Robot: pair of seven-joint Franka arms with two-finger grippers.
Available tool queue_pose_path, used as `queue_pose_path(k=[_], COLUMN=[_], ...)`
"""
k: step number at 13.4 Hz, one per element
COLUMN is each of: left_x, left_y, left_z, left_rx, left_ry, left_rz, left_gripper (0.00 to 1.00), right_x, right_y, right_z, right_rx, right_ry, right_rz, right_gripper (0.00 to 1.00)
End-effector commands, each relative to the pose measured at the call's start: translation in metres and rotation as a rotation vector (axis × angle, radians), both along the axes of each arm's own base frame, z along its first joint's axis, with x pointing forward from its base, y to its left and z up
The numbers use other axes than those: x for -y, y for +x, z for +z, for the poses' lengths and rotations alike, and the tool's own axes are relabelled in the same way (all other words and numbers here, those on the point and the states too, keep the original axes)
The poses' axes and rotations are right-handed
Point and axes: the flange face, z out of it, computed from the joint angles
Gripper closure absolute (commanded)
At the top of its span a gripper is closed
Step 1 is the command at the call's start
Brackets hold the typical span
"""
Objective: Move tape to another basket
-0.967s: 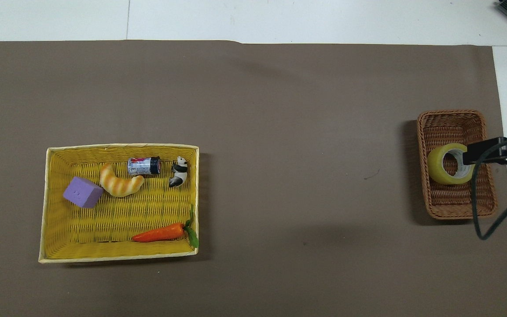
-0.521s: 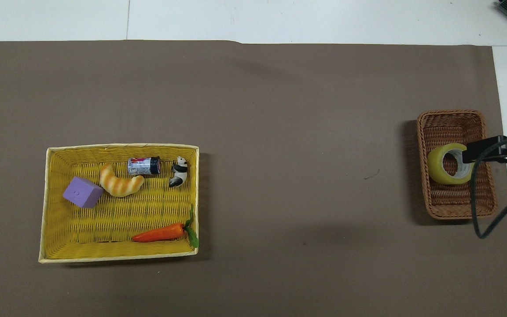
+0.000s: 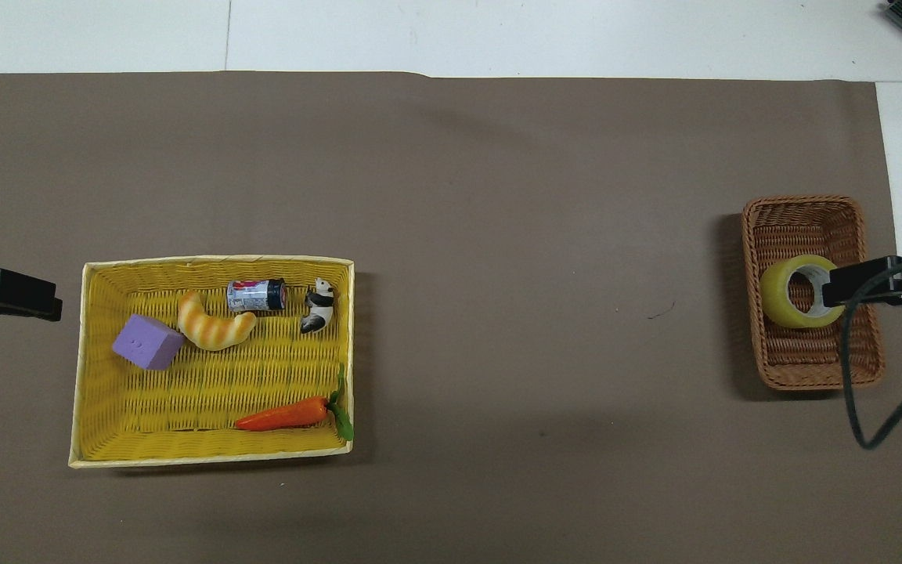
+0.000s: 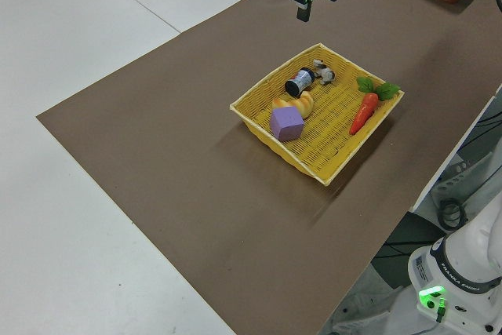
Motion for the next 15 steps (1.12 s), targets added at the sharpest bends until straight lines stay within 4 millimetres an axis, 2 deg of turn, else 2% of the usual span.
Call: queue_pose_path(k=[1,15], left_x=[-0.0086,-0.0078], left_y=[-0.0051,-0.0058], left_z=[0.0077,0.0083], left_rx=[-0.005,-0.005], left_ry=[-0.012,-0.013], left_rz=[0.022,0.007], left_gripper=[0.0,0.0], right_x=[0.0011,0.002], right_y=[-0.0072,-0.0069], right_z=[0.0004,0.0002], right_rx=[-0.004,-0.006], right_ry=[-0.004,-0.005], right_rz=[0.02,0.039], right_gripper=[0.0,0.0])
